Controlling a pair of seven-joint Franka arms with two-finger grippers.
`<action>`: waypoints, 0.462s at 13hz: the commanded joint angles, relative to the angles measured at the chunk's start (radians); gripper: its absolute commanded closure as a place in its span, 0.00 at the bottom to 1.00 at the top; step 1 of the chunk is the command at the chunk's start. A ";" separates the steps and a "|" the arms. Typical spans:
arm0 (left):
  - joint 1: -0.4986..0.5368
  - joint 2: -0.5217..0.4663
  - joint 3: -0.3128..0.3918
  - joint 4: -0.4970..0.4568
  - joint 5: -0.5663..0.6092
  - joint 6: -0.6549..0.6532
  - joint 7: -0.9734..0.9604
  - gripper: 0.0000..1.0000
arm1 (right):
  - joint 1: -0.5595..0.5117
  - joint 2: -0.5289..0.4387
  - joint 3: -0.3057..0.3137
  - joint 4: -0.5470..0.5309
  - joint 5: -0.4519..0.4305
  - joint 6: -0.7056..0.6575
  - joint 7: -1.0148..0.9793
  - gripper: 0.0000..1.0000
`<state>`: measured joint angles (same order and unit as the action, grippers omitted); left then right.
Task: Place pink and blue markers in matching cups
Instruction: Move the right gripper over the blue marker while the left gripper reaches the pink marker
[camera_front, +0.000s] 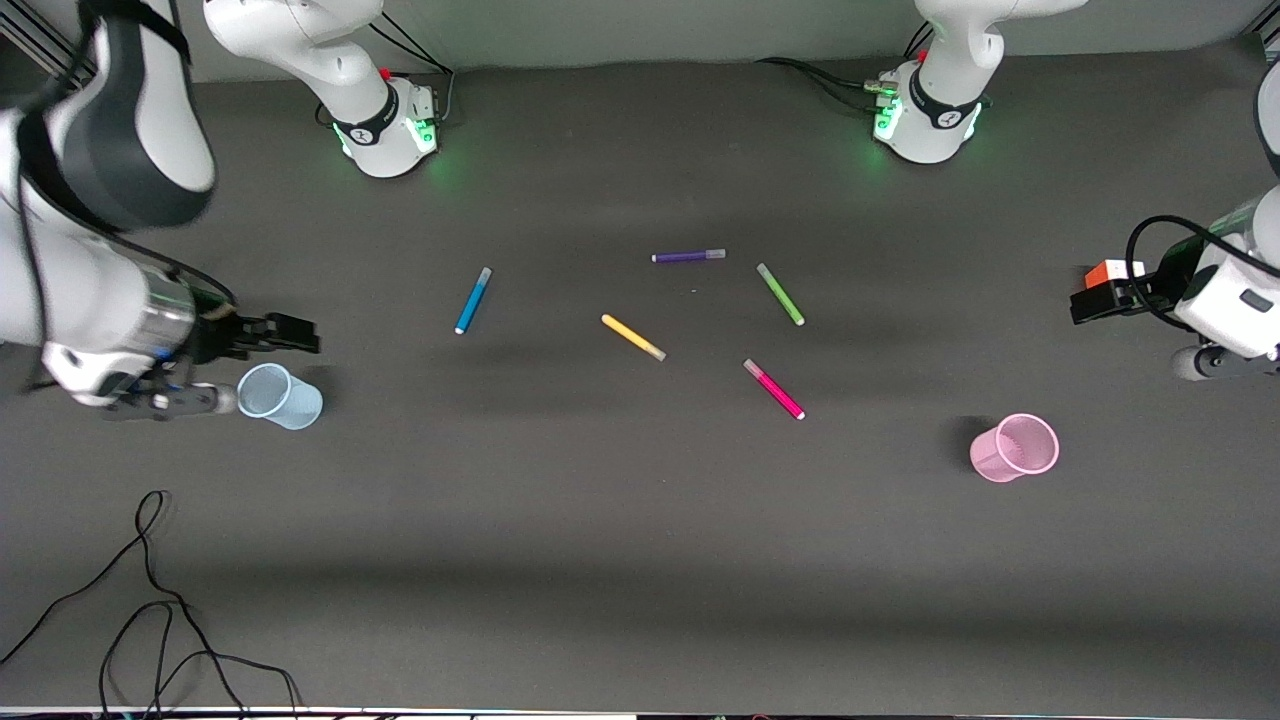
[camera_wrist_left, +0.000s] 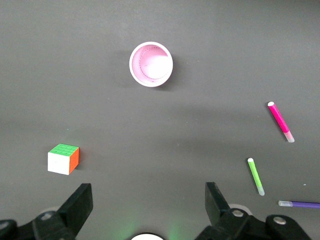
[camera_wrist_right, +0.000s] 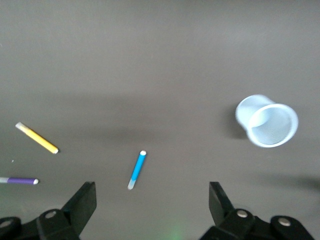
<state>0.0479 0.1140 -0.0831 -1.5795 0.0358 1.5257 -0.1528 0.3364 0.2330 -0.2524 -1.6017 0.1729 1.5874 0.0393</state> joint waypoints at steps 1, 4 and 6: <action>-0.009 0.006 -0.009 0.018 -0.011 -0.003 0.002 0.00 | 0.047 0.072 -0.001 -0.058 0.039 0.008 0.037 0.00; -0.061 0.041 -0.032 0.018 -0.013 -0.007 -0.014 0.00 | 0.066 0.135 -0.002 -0.162 0.101 0.017 0.037 0.00; -0.127 0.087 -0.034 0.026 -0.033 0.002 -0.043 0.00 | 0.078 0.189 -0.001 -0.208 0.117 0.071 0.037 0.00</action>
<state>-0.0168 0.1521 -0.1225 -1.5775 0.0176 1.5259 -0.1582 0.4019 0.3929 -0.2487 -1.7682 0.2578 1.6174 0.0520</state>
